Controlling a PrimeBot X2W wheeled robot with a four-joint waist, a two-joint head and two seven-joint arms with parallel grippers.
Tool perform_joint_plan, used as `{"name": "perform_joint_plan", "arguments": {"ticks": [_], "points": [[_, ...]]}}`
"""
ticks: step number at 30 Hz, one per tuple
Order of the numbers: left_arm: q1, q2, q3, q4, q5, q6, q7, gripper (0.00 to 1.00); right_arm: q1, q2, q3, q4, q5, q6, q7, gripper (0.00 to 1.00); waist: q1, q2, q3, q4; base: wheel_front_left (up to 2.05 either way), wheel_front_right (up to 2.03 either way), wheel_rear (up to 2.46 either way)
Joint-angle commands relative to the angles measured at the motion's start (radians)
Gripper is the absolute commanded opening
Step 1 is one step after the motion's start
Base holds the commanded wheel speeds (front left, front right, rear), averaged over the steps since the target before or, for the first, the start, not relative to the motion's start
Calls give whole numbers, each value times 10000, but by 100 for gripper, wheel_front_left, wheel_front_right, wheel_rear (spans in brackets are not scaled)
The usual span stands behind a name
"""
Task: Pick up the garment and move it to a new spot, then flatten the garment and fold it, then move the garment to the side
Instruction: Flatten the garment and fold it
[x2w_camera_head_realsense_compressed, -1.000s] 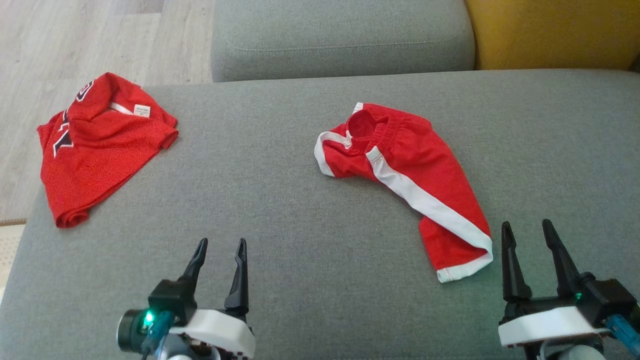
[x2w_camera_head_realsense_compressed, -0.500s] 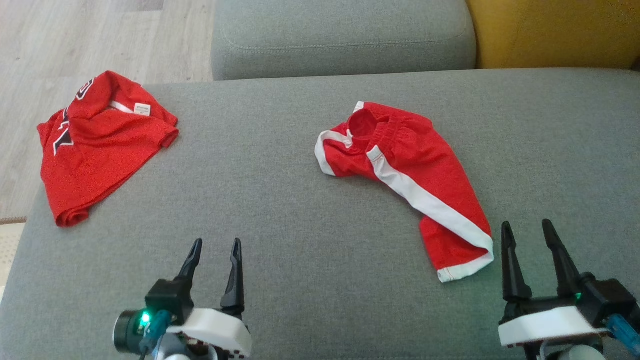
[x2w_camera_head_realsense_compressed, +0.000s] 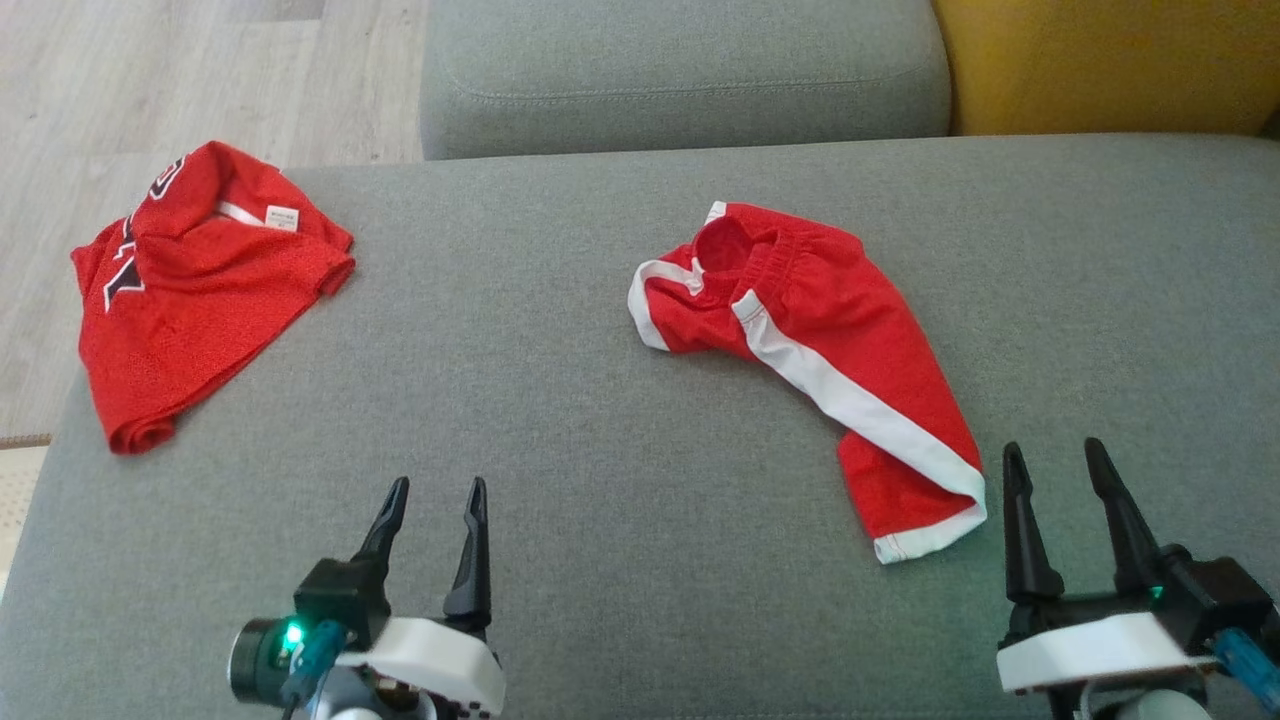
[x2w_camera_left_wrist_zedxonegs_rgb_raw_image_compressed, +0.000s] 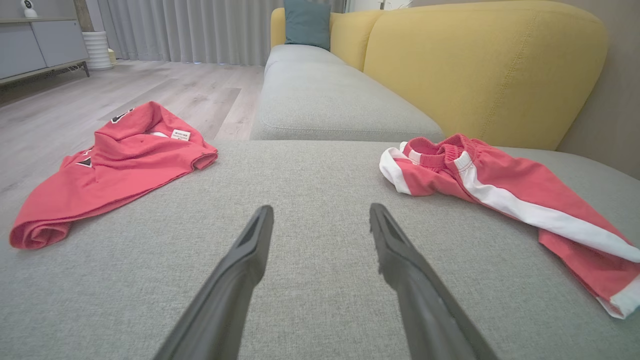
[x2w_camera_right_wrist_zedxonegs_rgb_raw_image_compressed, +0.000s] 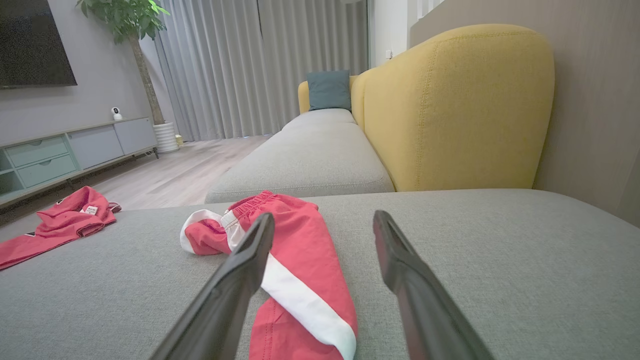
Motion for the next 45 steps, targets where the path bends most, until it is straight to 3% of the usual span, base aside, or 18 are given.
{"name": "perform_joint_plan", "arguments": {"ticks": [1, 13, 17, 20, 28, 38, 45], "points": [[-303, -79, 458, -285, 109, -26, -124, 100, -373, -60, 203, -356, 68, -7, -63, 100, 0, -1, 9, 1, 0, 0, 0], [-740, -96, 295, -68, 383, -282, -124, 100, -471, -60, 309, -464, 113, -7, -63, 100, 0, -1, 329, -162, 0, 0, 0], [-1732, -75, -248, 394, 728, -740, -16, 100, -656, -60, 389, -519, 166, -7, -63, 100, 0, -1, 737, -442, 0, 0, 0], [-2995, -104, -890, 965, 1055, -1322, 229, 100, -920, -60, 502, -594, 223, -7, -63, 100, 0, -1, 1273, -954, 0, 0, 0], [-5369, -189, -1630, 2255, 1296, -1991, 744, 100, -1356, -60, 616, -665, 377, -7, -63, 100, 0, -1, 2319, -2074, 0, 0, 0], [-7359, -128, -1724, 4185, 1406, -2146, 1292, 100, -1631, -60, 908, -698, 747, -7, -63, 100, 0, -1, 3017, -2965, 0, 0, 0], [-7985, -99, -1658, 5240, 1427, -1867, 1524, 100, -1623, -60, 1007, -708, 897, -7, -63, 100, 0, -1, 3102, -3188, 0, 0, 0]]}}
